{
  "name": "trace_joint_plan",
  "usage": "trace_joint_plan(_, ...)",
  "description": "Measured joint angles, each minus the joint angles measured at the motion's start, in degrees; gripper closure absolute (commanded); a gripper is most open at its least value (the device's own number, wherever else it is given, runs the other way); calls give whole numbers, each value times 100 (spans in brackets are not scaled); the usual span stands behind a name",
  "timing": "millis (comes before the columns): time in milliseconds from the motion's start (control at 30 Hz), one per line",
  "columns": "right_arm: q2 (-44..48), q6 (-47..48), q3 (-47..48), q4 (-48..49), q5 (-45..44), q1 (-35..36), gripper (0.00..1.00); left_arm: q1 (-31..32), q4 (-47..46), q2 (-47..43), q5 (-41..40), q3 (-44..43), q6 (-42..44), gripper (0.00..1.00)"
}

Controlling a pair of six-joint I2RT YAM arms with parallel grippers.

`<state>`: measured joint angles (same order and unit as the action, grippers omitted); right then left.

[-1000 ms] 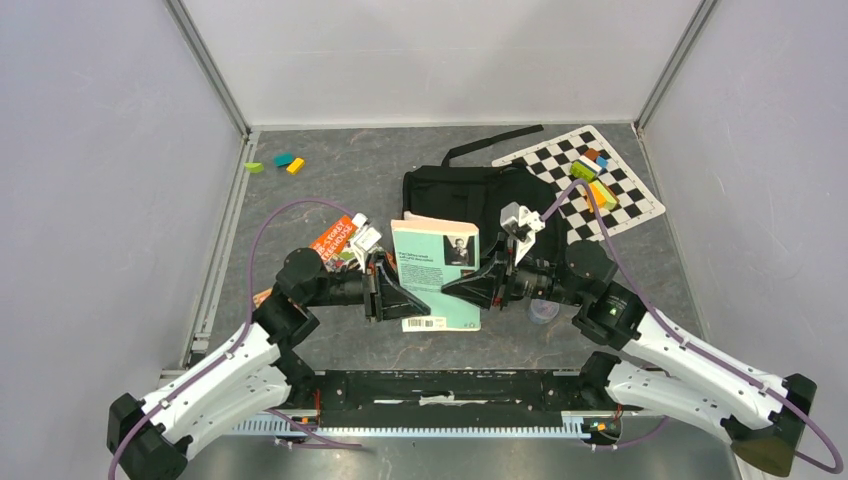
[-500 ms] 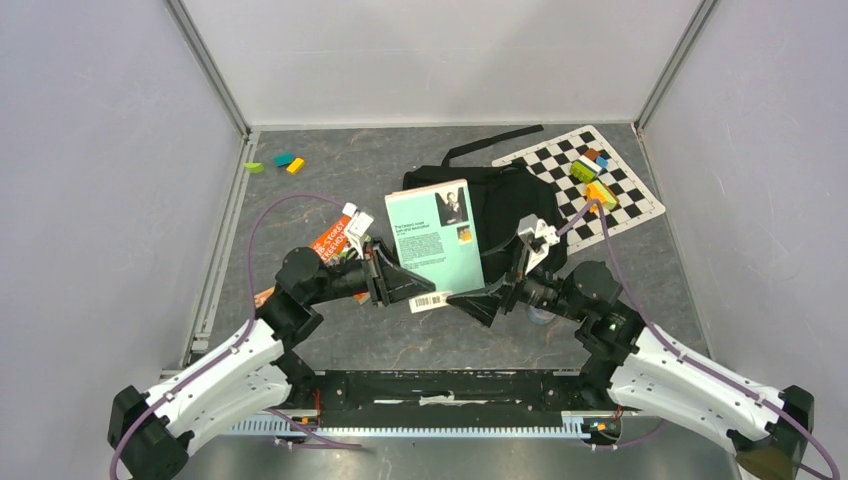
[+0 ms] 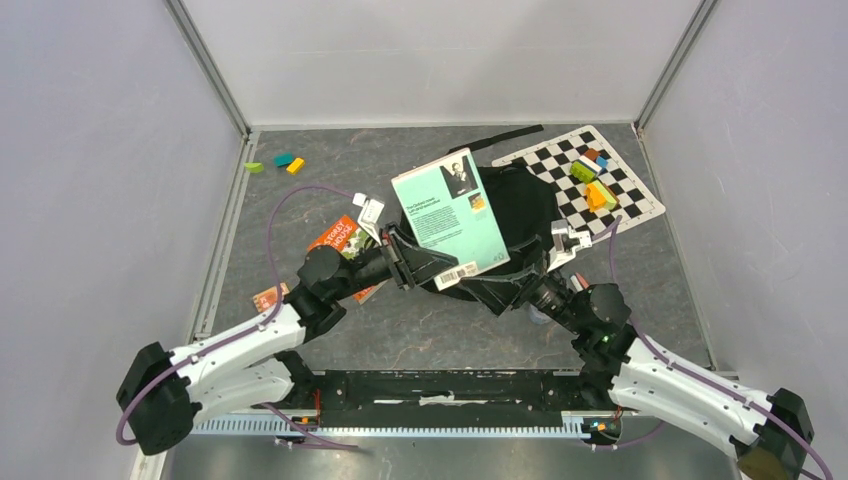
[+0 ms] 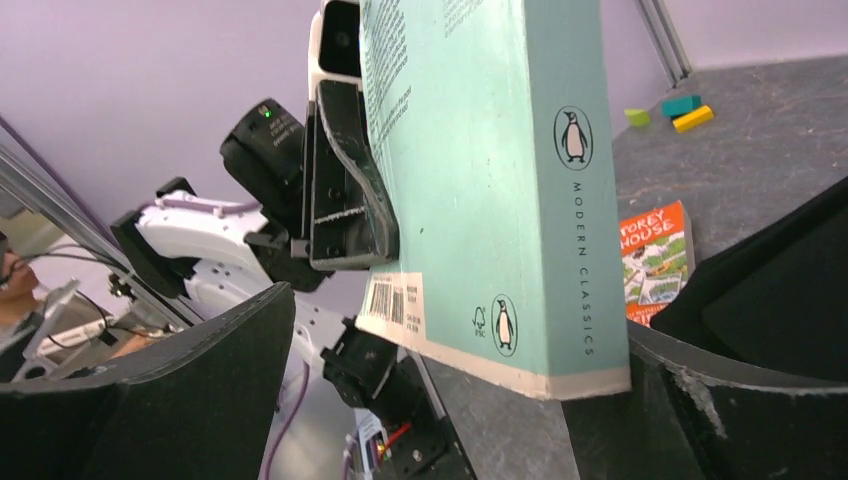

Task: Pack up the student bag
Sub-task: Pick up the book from the center of the board.

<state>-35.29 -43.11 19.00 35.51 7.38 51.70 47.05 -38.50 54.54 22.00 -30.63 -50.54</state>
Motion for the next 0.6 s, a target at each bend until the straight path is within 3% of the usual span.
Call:
trace_joint_plan(167, -101, -262, 0, 315, -234, 0, 13, 299, -452, 315, -337, -166, 9, 98)
trace_joint_plan(600, -33, -470, -13, 785, -542, -4, 83, 616, -1001, 597, -710, -354, 61, 98)
